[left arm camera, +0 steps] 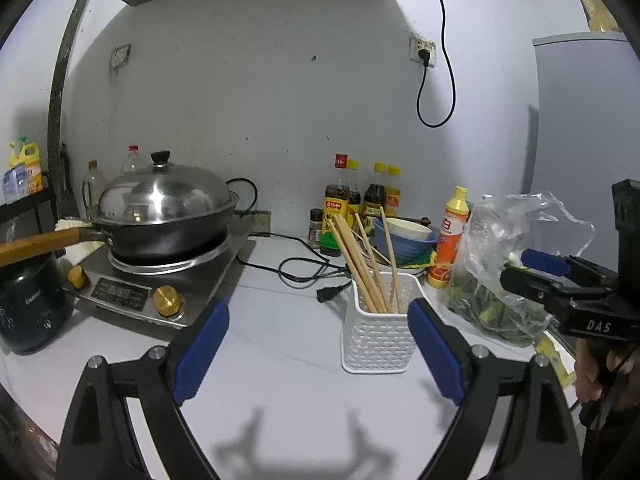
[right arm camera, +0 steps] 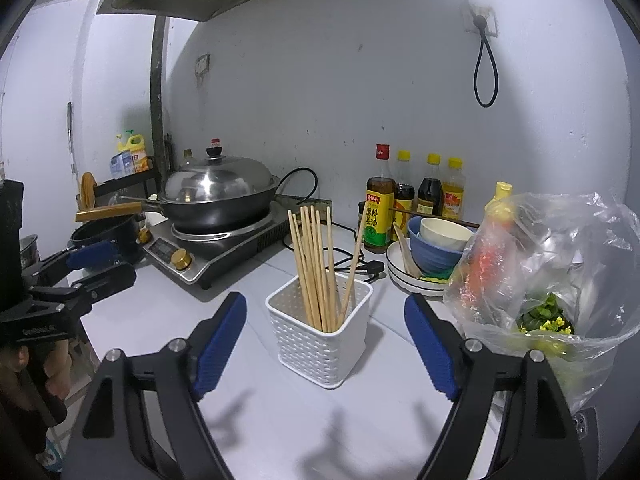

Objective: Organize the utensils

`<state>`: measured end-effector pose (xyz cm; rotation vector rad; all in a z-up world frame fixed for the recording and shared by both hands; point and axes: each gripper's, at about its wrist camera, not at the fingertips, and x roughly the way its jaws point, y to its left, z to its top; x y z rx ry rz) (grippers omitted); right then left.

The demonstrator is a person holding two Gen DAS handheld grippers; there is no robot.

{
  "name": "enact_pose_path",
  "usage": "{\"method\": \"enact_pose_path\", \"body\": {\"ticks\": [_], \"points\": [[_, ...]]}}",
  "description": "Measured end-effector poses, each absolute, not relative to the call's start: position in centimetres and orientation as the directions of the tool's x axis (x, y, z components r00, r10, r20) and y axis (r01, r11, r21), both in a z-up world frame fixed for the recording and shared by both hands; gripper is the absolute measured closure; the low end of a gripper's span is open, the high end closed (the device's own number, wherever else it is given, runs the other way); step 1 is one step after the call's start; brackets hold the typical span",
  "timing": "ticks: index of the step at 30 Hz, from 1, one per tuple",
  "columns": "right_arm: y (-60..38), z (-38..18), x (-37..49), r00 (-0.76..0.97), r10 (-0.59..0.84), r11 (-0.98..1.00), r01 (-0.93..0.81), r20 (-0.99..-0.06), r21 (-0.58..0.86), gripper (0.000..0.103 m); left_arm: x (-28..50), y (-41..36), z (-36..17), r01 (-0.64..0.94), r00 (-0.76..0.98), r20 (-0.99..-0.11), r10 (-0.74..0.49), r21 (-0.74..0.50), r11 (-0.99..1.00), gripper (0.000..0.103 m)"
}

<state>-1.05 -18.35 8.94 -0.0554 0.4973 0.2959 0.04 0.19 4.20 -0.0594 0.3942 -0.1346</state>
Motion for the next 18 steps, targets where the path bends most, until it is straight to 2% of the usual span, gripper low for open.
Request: {"method": "enact_pose_path", "body": {"ticks": [18], "points": [[-18.58,8.78,-0.74,0.830,0.282,0.951,-0.307,-0.482,0.026,0.023,0.58,0.26,4.14,0.105,0.913,-0.387,-0.134,-0.094,0.990,0.012]]}}
